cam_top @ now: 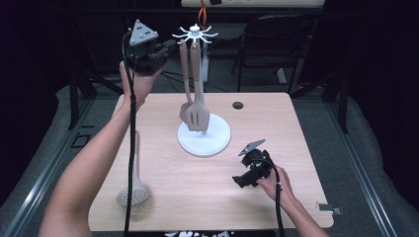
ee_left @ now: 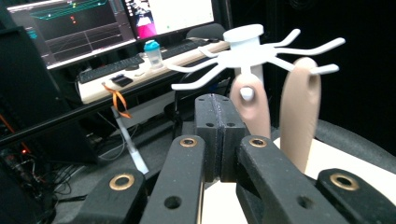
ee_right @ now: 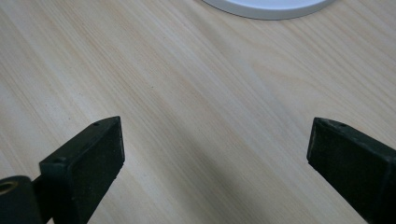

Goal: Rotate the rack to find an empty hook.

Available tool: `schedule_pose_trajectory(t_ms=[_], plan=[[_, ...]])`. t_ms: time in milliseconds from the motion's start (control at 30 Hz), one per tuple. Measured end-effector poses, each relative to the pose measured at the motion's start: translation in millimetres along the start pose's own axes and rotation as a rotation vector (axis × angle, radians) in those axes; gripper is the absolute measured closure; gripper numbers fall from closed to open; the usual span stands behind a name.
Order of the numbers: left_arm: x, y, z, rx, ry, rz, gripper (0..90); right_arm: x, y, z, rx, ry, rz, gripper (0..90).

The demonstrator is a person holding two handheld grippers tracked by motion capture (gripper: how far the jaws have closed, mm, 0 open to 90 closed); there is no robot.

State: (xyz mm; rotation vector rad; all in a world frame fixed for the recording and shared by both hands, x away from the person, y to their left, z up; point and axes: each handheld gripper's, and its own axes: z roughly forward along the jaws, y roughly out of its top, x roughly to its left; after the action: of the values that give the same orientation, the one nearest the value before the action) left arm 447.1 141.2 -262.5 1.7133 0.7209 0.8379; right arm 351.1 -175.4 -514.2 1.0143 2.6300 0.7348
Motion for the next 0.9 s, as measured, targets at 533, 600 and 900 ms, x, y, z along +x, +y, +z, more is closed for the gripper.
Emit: schedule_pose_trajectory(t_ms=[533,600,900], plan=[[-15.3,8.5,-3.9,-0.006,-0.034,0.053,90.0,1.3,0.2,2.6,0.028,-0.007,-0.012,3.8],[-14.9,8.7,-0.9,0.002,-0.023,0.059,90.0,0.7,-0.1,2.2,0.027,-0.011,-0.015,3.8],[-10.2,10.5,7.0,0.026,0.008,0.070,90.0,0.3,-0.4,2.0,0.037,-0.008,-0.015,3.8]])
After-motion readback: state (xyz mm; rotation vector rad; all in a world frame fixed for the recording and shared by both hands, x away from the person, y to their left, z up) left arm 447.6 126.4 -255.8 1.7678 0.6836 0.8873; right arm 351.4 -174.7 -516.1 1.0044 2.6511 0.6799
